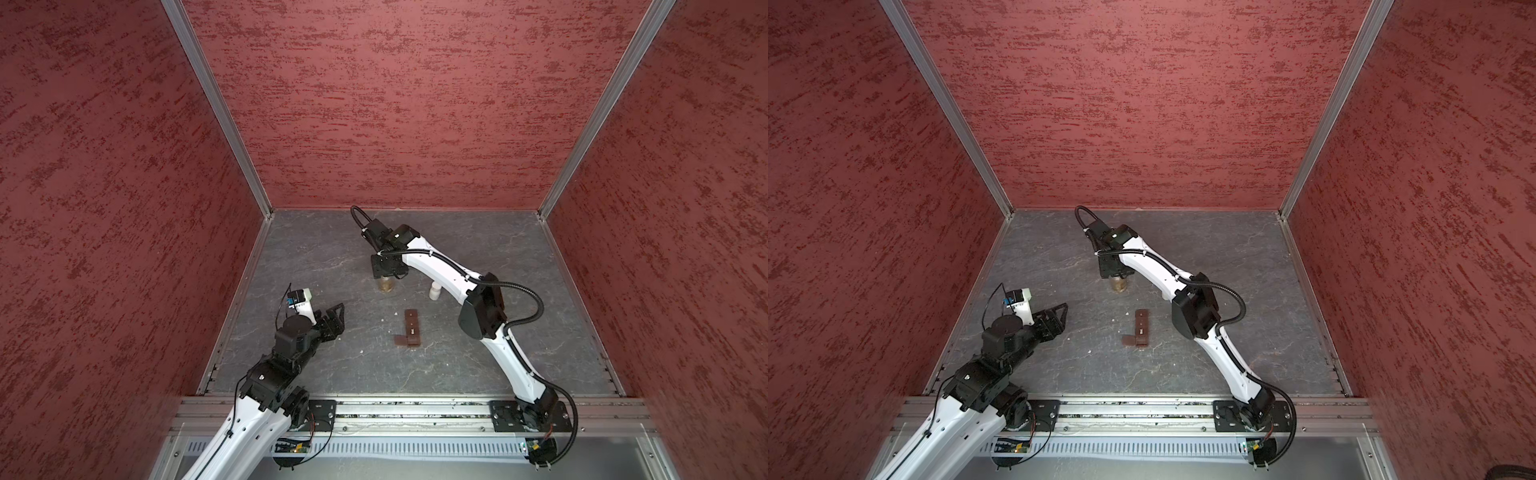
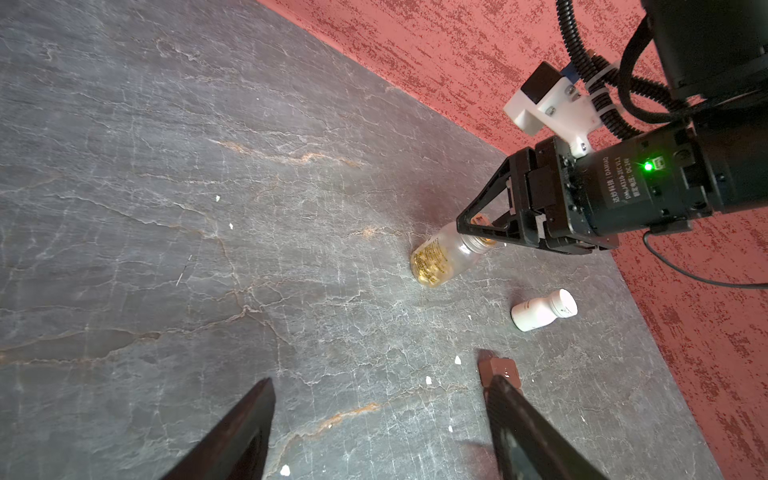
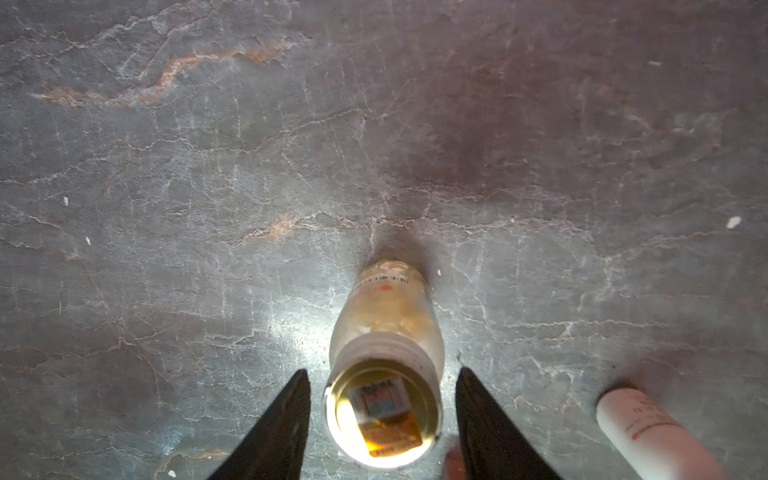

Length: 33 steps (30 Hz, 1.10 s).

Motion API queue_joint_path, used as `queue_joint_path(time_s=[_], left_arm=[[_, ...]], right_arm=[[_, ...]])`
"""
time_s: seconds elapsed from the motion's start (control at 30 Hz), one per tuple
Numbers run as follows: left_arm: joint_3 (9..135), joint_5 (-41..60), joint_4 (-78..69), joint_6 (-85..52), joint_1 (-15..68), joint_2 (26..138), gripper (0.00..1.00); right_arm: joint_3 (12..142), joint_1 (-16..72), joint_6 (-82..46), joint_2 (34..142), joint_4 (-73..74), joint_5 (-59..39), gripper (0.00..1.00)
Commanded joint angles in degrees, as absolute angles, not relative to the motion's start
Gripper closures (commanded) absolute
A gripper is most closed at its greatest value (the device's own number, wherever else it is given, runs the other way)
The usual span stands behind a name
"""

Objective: Sort the pills into containers
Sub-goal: 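Lower the right gripper around the clear pill bottle and close on it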

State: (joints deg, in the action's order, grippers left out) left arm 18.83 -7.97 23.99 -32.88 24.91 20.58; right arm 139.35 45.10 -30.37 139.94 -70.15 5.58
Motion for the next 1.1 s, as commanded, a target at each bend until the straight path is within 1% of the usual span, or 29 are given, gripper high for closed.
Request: queue_joint_path(time_s=[0.0, 0.23, 0.53, 0.7, 0.9, 1.07], left_arm=[[18.37, -6.79, 22.93, -32.34, 24.35, 20.21, 0.19], [18.39, -5.99, 22.99, -32.28, 23.84, 20.21, 0.20], [18.46, -5.30, 23.16, -32.31, 23.47, 20.21, 0.17], [18.50, -5.04, 23.11, -32.16, 23.26, 20.22, 0.17], [18.58, -4.66, 23.15, -32.17, 23.12, 20.21, 0.17], [18.70, -4.16, 22.72, -32.42, 23.03, 20.52, 0.17]], right_arm=[[141.32, 45.12, -30.37, 140.60, -71.08, 5.23, 0.44], [141.32, 45.09, -30.59, 140.72, -70.93, 5.44, 0.49], [141.37, 45.09, -30.86, 141.07, -71.00, 5.54, 0.47], [141.39, 45.09, -31.00, 141.11, -70.90, 5.62, 0.51], [142.14, 45.09, -31.12, 140.87, -71.40, 5.96, 0.57], [143.44, 45.17, -31.38, 138.83, -72.26, 6.45, 0.61]])
